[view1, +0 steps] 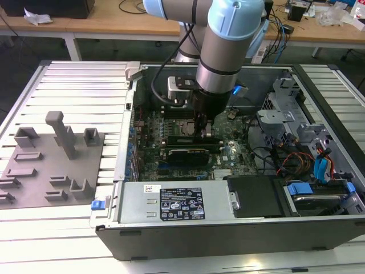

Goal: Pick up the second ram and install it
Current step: 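Insert the second ram into the second slot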

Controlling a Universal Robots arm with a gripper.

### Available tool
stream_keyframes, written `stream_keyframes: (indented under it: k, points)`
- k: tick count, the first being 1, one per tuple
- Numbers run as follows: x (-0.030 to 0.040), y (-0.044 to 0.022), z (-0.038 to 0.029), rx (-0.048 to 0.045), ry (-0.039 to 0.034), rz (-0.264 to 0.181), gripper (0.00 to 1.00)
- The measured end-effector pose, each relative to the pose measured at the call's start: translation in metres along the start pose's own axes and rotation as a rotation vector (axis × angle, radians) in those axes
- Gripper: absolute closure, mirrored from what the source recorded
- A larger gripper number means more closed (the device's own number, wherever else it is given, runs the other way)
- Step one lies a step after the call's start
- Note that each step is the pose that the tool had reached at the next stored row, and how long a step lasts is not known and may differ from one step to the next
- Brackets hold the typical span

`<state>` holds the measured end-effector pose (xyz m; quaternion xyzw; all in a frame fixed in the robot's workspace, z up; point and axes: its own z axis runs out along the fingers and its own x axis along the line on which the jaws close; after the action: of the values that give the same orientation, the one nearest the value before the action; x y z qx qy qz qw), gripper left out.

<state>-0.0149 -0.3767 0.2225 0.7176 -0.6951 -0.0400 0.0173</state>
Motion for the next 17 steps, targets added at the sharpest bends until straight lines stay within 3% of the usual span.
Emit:
stream_keyframes:
  k: [6, 13, 15, 17]
  points:
    - [-0.0001, -0.0009, 0.0019, -0.0006, -0.0049, 0.000, 0.86]
    - [0.0000, -0.0010, 0.0034, -0.0005, -0.0055, 0.000, 0.86]
    - [-0.0002, -0.0012, 0.0037, -0.0003, -0.0061, -0.001, 0.79]
    - [0.0000, -0.0009, 0.0018, -0.0005, -0.0053, 0.000, 0.79]
